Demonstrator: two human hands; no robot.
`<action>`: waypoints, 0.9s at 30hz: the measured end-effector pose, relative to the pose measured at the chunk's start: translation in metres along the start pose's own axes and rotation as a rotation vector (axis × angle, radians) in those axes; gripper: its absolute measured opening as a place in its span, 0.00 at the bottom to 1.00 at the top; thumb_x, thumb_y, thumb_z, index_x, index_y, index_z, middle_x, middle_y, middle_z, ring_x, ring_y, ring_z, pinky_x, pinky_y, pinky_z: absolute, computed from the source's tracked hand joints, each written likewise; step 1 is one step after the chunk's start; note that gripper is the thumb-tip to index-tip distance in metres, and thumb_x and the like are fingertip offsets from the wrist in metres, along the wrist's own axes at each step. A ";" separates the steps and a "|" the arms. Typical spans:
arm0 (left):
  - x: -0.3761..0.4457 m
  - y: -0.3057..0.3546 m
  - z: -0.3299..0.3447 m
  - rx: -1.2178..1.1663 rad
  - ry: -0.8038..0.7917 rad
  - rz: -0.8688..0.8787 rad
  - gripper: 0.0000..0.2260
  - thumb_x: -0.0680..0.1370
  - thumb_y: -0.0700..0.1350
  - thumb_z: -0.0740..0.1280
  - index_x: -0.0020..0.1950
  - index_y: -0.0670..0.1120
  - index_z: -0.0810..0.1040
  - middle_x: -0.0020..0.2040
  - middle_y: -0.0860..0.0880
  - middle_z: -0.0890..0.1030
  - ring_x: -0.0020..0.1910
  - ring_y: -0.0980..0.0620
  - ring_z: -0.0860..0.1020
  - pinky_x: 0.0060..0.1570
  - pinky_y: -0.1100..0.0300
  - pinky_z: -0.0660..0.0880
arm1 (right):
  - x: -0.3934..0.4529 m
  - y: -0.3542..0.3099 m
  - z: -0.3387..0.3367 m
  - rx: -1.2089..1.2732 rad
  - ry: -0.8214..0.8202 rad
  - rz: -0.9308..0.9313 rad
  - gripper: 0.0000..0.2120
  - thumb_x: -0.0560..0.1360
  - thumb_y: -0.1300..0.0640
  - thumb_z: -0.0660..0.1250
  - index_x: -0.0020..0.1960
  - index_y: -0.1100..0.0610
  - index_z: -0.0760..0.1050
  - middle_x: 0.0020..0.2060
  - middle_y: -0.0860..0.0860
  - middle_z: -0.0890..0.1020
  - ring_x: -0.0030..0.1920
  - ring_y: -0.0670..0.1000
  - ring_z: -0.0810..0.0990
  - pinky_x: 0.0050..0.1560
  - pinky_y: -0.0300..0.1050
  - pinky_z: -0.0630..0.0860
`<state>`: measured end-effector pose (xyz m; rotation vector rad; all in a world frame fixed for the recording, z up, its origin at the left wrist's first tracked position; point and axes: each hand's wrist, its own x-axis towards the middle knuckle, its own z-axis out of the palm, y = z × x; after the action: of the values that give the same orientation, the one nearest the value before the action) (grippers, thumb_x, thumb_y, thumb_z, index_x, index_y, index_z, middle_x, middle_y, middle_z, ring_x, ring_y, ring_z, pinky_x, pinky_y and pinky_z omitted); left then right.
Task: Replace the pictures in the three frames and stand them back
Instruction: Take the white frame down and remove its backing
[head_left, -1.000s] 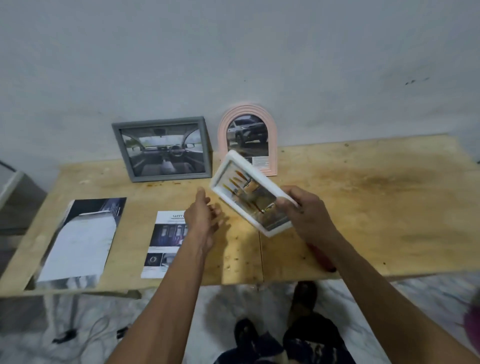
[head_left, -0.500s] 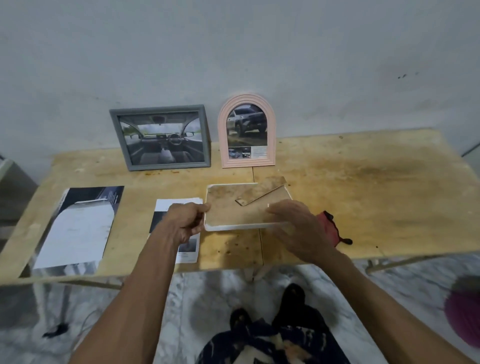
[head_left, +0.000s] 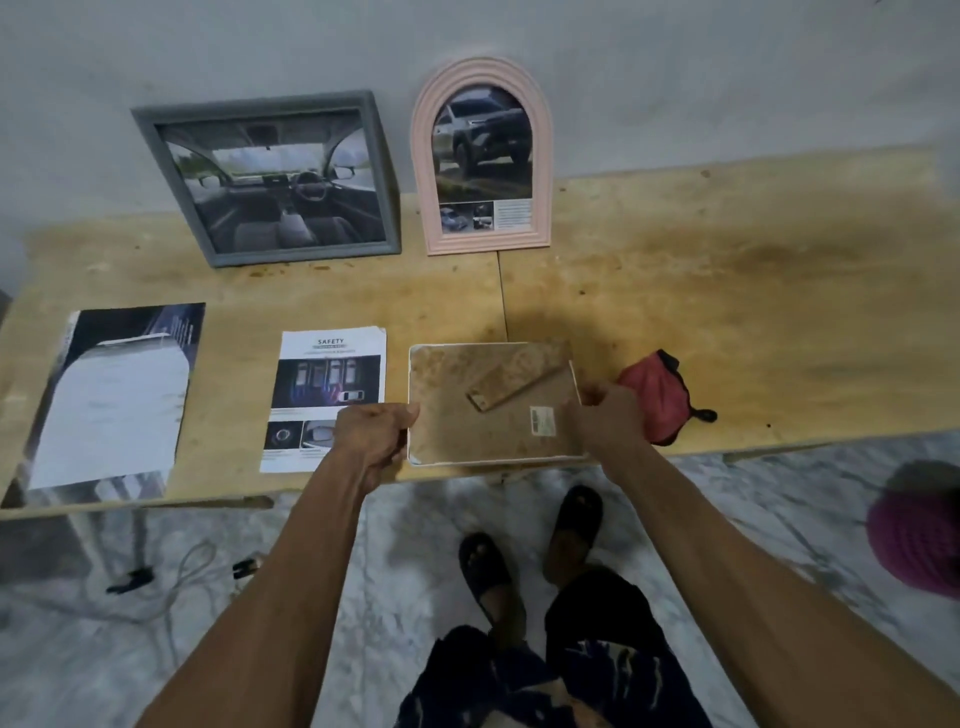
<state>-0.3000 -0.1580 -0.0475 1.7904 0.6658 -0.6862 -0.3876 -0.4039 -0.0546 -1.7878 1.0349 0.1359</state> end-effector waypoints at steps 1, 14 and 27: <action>0.005 -0.003 0.003 0.006 0.015 0.009 0.05 0.74 0.41 0.75 0.41 0.39 0.83 0.39 0.36 0.80 0.32 0.46 0.73 0.31 0.55 0.70 | 0.003 0.000 0.003 -0.012 0.013 -0.006 0.10 0.70 0.58 0.69 0.50 0.59 0.82 0.42 0.53 0.85 0.42 0.54 0.84 0.44 0.56 0.83; 0.030 -0.004 0.034 0.318 0.279 0.182 0.10 0.77 0.47 0.73 0.52 0.42 0.86 0.51 0.45 0.86 0.52 0.46 0.81 0.51 0.63 0.69 | 0.035 0.005 0.023 -0.016 0.118 -0.101 0.15 0.73 0.63 0.70 0.59 0.61 0.78 0.47 0.50 0.80 0.37 0.40 0.73 0.28 0.25 0.68; 0.039 0.005 0.055 0.608 0.297 0.569 0.16 0.77 0.49 0.65 0.63 0.46 0.74 0.58 0.42 0.75 0.58 0.41 0.73 0.54 0.48 0.74 | 0.035 0.019 0.043 -0.172 0.162 -0.280 0.29 0.74 0.58 0.68 0.73 0.55 0.65 0.63 0.58 0.71 0.62 0.57 0.69 0.58 0.47 0.66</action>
<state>-0.2772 -0.2077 -0.0883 2.5289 0.0979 -0.2349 -0.3639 -0.3917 -0.1066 -2.1092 0.8951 -0.0972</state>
